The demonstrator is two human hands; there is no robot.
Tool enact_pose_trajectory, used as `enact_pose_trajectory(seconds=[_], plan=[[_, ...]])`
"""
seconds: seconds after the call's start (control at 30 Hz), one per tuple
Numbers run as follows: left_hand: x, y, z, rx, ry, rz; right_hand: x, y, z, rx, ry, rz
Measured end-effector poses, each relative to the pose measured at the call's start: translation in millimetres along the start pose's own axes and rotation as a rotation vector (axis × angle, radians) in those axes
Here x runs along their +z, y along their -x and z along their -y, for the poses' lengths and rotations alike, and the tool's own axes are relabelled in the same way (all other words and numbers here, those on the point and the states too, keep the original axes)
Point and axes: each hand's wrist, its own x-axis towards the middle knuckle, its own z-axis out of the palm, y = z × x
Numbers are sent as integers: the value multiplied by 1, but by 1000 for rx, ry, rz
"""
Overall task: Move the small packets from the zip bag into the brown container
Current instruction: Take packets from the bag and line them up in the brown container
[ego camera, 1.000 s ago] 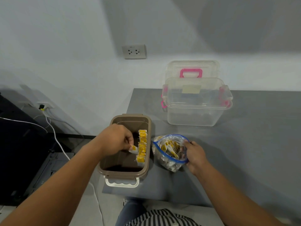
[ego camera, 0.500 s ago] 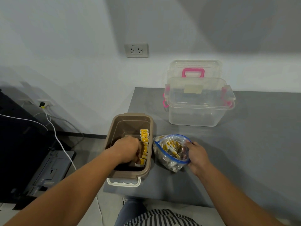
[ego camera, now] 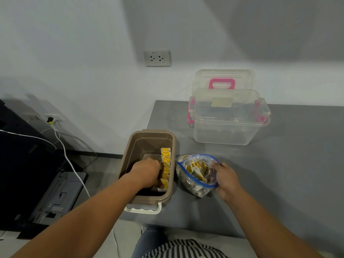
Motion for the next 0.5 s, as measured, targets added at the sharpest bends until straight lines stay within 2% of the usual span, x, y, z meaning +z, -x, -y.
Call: enact_pose_trajectory(seconds=[0.13,0.27,0.5], plan=[[-6,2,2,-2,20,0,-1,0,0,2,-2,-5],[-22,7,6,-16,142,-46,-2,2,1,2,11,3],[-70,21,-16,82,285,-361,-1,2,0,12,-3,25]])
